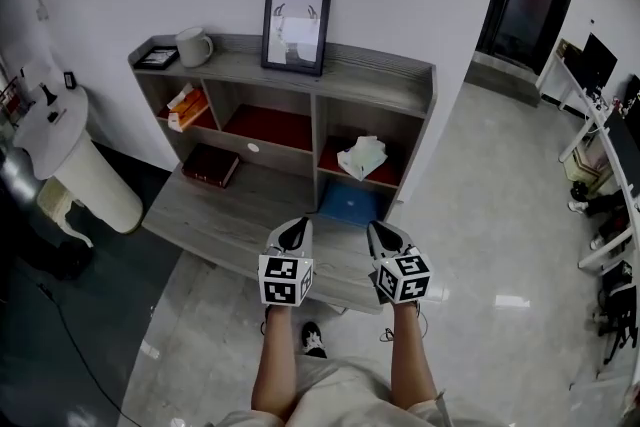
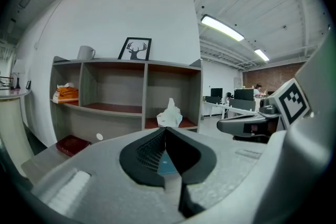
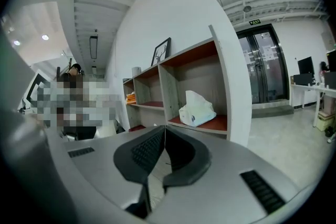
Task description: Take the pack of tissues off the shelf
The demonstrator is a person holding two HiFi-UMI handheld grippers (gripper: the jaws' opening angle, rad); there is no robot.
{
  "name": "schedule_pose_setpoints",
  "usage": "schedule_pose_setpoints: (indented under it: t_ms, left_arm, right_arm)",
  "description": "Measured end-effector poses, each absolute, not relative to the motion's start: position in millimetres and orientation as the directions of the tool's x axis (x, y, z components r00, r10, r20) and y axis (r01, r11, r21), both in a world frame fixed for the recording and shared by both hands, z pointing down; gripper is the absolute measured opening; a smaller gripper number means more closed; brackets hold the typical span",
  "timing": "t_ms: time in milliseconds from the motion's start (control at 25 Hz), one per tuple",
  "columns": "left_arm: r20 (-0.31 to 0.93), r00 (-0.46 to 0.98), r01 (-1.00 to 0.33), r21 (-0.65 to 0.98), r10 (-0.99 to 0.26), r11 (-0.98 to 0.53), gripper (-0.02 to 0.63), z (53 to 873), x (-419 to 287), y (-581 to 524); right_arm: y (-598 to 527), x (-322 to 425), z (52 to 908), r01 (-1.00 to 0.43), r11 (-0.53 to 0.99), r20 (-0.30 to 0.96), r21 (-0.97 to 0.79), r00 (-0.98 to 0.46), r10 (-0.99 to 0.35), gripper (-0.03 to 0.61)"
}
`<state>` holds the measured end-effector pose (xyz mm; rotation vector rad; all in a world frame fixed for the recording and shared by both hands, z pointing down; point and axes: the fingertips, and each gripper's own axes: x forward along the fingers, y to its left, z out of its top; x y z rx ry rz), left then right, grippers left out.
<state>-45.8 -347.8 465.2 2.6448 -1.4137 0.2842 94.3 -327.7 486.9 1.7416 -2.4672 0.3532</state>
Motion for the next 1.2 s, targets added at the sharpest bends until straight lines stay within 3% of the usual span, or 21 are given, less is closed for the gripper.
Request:
schedule_pose_setpoints:
  t_ms: [480, 1200]
  left_arm:
    - [0.191, 0.657, -0.747, 0.038, -0.729, -0.663, 0.009, 475.1, -37.1, -420.4]
    - [0.194, 0.635, -0.770, 0.076, -0.748, -0.634, 0.009, 483.2, -74.9, -508.8]
  right_arm:
    - [-397.7, 95.5, 494.7, -0.972, 0.204, 0.192, -0.118, -0.224, -0.956, 0.017]
    - [-481.0, 96.7, 493.9, -0.986, 0.155, 0.282, 0.063, -0.132, -0.950, 0.018]
